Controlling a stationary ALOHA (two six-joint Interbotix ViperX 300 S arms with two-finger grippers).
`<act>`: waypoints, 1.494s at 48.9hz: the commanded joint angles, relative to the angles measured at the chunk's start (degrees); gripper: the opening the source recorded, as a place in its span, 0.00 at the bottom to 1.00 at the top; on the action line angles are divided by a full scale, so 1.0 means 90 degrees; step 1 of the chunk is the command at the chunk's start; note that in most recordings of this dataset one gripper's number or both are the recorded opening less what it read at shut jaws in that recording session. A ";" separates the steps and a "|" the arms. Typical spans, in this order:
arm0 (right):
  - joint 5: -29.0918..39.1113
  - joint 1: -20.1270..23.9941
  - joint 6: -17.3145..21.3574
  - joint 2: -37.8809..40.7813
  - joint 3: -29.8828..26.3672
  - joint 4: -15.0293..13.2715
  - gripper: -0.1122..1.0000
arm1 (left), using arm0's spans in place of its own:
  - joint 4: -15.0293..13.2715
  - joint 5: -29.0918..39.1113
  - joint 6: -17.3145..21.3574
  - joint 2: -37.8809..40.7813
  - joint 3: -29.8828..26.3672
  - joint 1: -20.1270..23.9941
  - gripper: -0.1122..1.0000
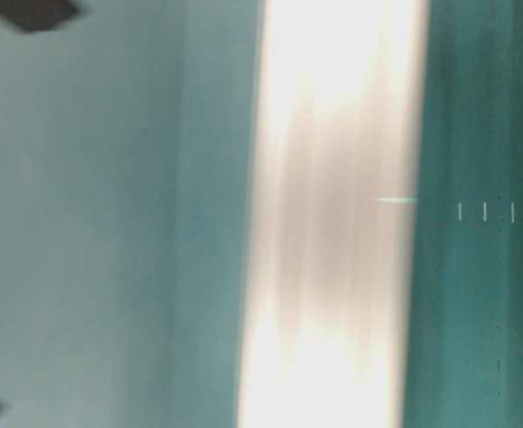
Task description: Lift the metal rail with both hands and move it towards you.
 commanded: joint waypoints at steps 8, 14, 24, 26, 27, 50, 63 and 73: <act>0.1387 -0.0186 0.0264 -0.0205 -0.1045 0.0029 0.44 | 0.0000 0.1045 -0.0049 -0.0498 -0.0928 0.0020 0.38; 0.1855 -0.0195 0.0449 -0.0195 -0.1523 0.0029 0.44 | 0.0000 0.1523 -0.0049 -0.0508 -0.1387 0.0020 0.38; 0.2480 -0.0195 0.0801 -0.0205 -0.2197 0.0039 0.44 | 0.0000 0.2080 -0.0039 -0.0439 -0.2051 0.0020 0.38; 0.2676 -0.0195 0.0840 -0.0205 -0.2363 0.0029 0.44 | -0.0010 0.2197 -0.0039 -0.0439 -0.2148 0.0020 0.38; 0.2764 -0.0195 0.0850 -0.0215 -0.2441 0.0029 0.44 | 0.0000 0.2246 -0.0039 -0.0439 -0.2197 0.0020 0.38; 0.4717 -0.0195 0.1318 0.0166 -0.4482 0.0039 0.44 | -0.0010 0.3613 -0.0068 -0.0312 -0.3760 0.0020 0.38; 0.4824 -0.0254 0.1318 0.0146 -0.5020 -0.0020 0.44 | 0.0000 0.4824 -0.0010 -0.0049 -0.4590 0.0244 0.38; 0.4824 -0.0313 0.1309 0.0127 -0.5010 -0.0020 0.44 | -0.0010 0.5146 0.0029 0.0049 -0.4824 0.0479 0.38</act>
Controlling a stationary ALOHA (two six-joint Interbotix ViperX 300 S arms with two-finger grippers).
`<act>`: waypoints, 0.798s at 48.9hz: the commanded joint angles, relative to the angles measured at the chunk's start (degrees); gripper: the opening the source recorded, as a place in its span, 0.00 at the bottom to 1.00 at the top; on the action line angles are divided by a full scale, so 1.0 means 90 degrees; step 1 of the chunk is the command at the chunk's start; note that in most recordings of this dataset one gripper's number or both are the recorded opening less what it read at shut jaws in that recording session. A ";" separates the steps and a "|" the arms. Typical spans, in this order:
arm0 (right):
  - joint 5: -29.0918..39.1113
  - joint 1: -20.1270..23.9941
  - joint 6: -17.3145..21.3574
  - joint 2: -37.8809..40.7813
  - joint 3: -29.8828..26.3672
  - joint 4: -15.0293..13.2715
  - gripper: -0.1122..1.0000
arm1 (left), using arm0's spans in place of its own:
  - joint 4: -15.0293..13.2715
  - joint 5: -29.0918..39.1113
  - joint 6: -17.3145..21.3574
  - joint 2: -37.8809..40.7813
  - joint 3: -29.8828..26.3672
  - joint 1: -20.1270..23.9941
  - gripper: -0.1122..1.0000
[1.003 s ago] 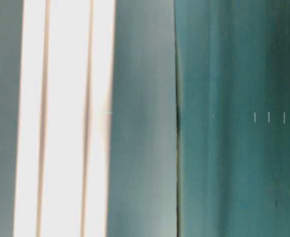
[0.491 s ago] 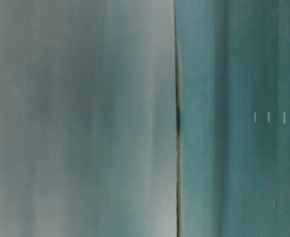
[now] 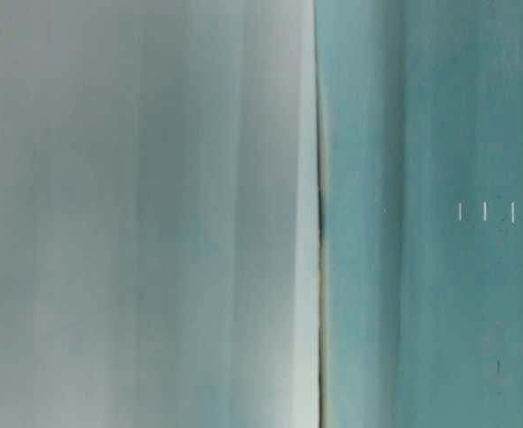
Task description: Lift the metal rail with both hands and move it towards you.
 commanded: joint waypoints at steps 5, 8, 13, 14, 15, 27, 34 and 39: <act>-0.0029 -0.0186 0.0469 -0.0098 -0.0166 -0.0049 0.44 | 0.0029 0.0020 -0.0049 -0.0020 -0.0205 0.0186 0.38; -0.0029 -0.0195 0.0459 -0.0098 -0.0156 -0.0049 0.44 | 0.0029 0.0020 -0.0039 -0.0020 -0.0205 0.0186 0.38; -0.0059 -0.0244 0.0381 -0.0098 -0.0059 -0.0088 0.44 | 0.0029 0.0010 -0.0020 -0.0020 -0.0146 0.0195 0.38; -0.0059 -0.0264 0.0361 -0.0098 -0.0010 -0.0107 0.44 | 0.0049 -0.0010 -0.0010 -0.0010 -0.0117 0.0215 0.38; -0.0068 -0.0283 0.0332 -0.0107 0.0049 -0.0146 0.44 | 0.0088 -0.0049 -0.0020 -0.0020 -0.0039 0.0264 0.38; -0.0889 -0.0625 -0.0430 -0.0215 0.1553 -0.0342 0.44 | 0.0107 -0.1045 -0.0010 -0.0059 0.1133 0.0615 0.38; -0.1836 -0.0762 -0.0527 -0.0322 0.2471 -0.0391 0.44 | 0.0107 -0.1729 -0.0010 -0.0078 0.1914 0.0674 0.38; -0.2471 -0.0781 -0.0527 -0.0352 0.3066 -0.0391 0.44 | 0.0107 -0.2227 0.0000 -0.0068 0.2441 0.0713 0.38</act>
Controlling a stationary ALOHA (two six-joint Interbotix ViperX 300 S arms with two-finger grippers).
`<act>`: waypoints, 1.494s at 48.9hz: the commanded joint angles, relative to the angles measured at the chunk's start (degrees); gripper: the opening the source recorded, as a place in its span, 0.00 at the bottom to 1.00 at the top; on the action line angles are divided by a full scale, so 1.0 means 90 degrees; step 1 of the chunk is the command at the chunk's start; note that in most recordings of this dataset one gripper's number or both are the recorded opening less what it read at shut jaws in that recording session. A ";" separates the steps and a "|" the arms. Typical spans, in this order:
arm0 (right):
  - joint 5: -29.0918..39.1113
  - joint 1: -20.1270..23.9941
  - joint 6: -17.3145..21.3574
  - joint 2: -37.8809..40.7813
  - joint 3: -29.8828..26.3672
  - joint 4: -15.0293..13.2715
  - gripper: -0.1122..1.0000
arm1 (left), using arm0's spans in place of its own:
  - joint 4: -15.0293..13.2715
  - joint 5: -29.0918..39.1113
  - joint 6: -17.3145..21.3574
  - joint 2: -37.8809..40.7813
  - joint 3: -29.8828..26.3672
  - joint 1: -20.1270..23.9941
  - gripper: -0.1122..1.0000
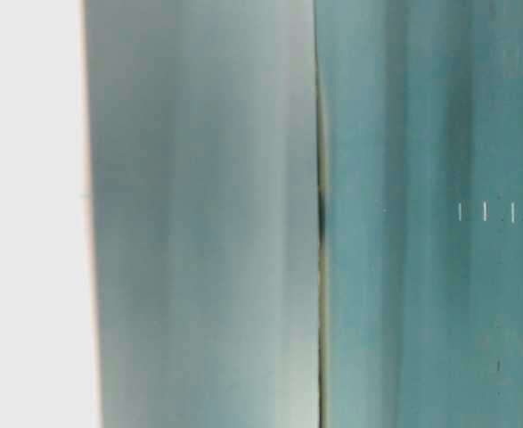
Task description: Lift the metal rail with both hands and move it towards you.
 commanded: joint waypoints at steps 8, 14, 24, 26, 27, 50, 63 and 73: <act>-0.1289 -0.0225 0.0205 0.0049 0.0986 -0.0098 0.44 | 0.0020 -0.1318 0.0088 -0.0078 0.0947 0.0195 0.38; -0.1943 -0.0205 0.0195 0.0186 0.1455 -0.0137 0.44 | 0.0020 -0.1973 0.0137 0.0068 0.1377 0.0205 0.38; -0.2744 -0.0205 0.0146 0.0420 0.2002 -0.0127 0.44 | 0.0020 -0.2373 0.0127 0.0430 0.1787 0.0254 0.38; -0.2891 -0.0215 0.0078 0.0459 0.2109 -0.0127 0.44 | 0.0020 -0.2461 0.0127 0.0488 0.1885 0.0254 0.38; -0.2969 -0.0205 0.0039 0.0479 0.2148 -0.0137 0.44 | 0.0020 -0.2520 0.0127 0.0527 0.1934 0.0254 0.38; -0.4209 -0.0234 -0.0459 0.1191 0.2637 -0.0137 0.44 | 0.0020 -0.3975 0.0088 0.0879 0.2988 0.0283 0.38; -0.4775 -0.0215 -0.0459 0.1563 0.2803 -0.0127 0.44 | 0.0020 -0.4453 0.0078 0.1162 0.3174 0.0303 0.38; -0.5000 -0.0215 -0.0459 0.1709 0.2861 -0.0127 0.44 | 0.0020 -0.4834 0.0059 0.1328 0.3203 0.0303 0.38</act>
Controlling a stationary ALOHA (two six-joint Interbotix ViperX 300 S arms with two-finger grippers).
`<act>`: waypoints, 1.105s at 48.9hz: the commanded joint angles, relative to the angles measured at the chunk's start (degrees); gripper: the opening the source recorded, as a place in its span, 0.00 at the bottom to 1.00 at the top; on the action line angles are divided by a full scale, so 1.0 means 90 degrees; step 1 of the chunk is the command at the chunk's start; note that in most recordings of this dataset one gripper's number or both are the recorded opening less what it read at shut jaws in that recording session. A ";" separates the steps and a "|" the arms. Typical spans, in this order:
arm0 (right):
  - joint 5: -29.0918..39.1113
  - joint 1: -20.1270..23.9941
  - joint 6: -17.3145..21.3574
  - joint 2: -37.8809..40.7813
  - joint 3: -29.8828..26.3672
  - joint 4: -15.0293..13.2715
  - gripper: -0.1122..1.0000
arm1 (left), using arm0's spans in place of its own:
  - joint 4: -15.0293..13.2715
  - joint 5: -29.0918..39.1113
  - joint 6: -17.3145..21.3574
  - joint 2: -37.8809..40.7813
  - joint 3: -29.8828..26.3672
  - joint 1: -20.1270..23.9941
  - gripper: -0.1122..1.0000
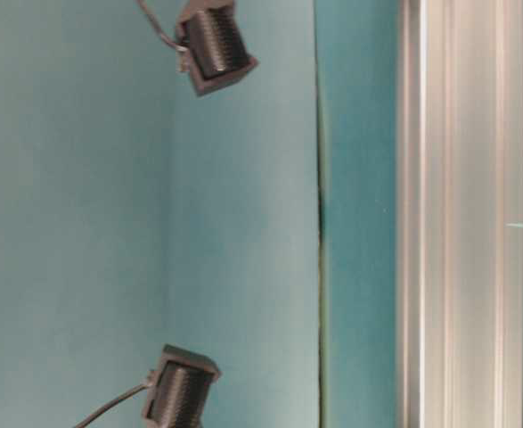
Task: Lift the metal rail with both hands and move it towards you.
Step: 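Lower the held rail onto the table beyond the thin strip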
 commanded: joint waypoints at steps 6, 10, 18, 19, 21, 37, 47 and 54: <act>-0.0254 -0.0059 0.0068 0.0088 -0.0020 0.0020 0.44 | -0.0020 -0.0264 -0.0166 0.0098 -0.0039 0.0137 0.38; -0.0254 -0.0059 0.0068 0.0117 0.0010 0.0020 0.44 | -0.0020 -0.0273 -0.0166 0.0146 -0.0059 0.0127 0.38; -0.0254 -0.0059 0.0078 0.0117 0.0068 0.0029 0.44 | -0.0020 -0.0332 -0.0156 0.0176 -0.0039 0.0137 0.38; -0.0254 -0.0059 0.0068 0.0117 0.0068 0.0029 0.44 | -0.0029 -0.0342 -0.0156 0.0176 -0.0020 0.0137 0.38; -0.0273 -0.0059 0.0068 0.0117 0.0068 0.0029 0.44 | -0.0020 -0.0352 -0.0166 0.0195 -0.0010 0.0127 0.38; -0.0449 -0.0078 0.0059 0.0117 0.0088 0.0029 0.44 | -0.0029 -0.0371 -0.0195 0.0195 0.0020 0.0137 0.38; -0.0596 -0.0098 0.0059 0.0117 0.0117 0.0020 0.44 | -0.0020 -0.0762 -0.0176 0.0156 0.0059 0.0137 0.38; -0.0723 -0.0088 0.0098 0.0117 0.0166 0.0020 0.44 | -0.0029 -0.0889 -0.0146 0.0146 0.0107 0.0127 0.38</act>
